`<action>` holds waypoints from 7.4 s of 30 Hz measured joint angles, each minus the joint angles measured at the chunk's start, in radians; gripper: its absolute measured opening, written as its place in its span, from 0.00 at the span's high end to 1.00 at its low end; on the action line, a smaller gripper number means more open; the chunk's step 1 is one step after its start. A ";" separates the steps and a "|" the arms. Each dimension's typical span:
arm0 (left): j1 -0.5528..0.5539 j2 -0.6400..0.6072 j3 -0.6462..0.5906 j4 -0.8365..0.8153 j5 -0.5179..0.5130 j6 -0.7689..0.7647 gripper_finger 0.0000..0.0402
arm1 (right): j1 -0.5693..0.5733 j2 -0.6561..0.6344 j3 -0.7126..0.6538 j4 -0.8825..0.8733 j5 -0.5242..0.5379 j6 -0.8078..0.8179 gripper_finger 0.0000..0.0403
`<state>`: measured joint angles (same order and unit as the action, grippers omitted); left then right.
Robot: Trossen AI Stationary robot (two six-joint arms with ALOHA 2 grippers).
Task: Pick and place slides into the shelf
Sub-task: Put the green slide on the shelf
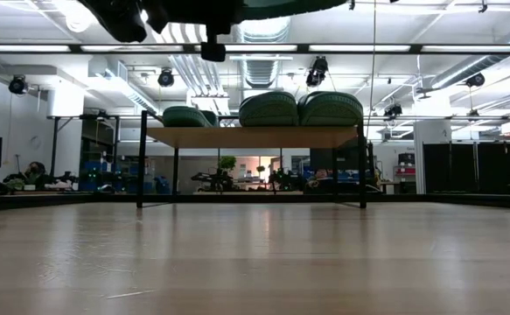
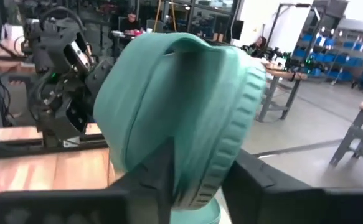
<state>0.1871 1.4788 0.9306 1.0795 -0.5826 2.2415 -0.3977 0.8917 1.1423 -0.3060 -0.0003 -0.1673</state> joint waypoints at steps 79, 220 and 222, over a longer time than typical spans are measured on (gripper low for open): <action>-0.064 0.156 0.193 -0.017 -0.579 -0.365 0.88 | 0.116 0.747 0.536 0.278 0.753 -0.855 0.67; -0.089 0.115 0.254 0.113 -0.661 -0.035 0.51 | 0.210 0.988 1.216 -0.373 1.085 -0.795 0.98; -0.089 0.094 0.252 0.114 -0.669 -0.036 0.48 | 0.222 0.990 1.215 -0.380 1.083 -0.795 0.98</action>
<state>0.0982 1.5726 1.1825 1.1934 -1.2514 2.2051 -0.1753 1.8816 2.3577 -0.6859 1.0828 -0.9618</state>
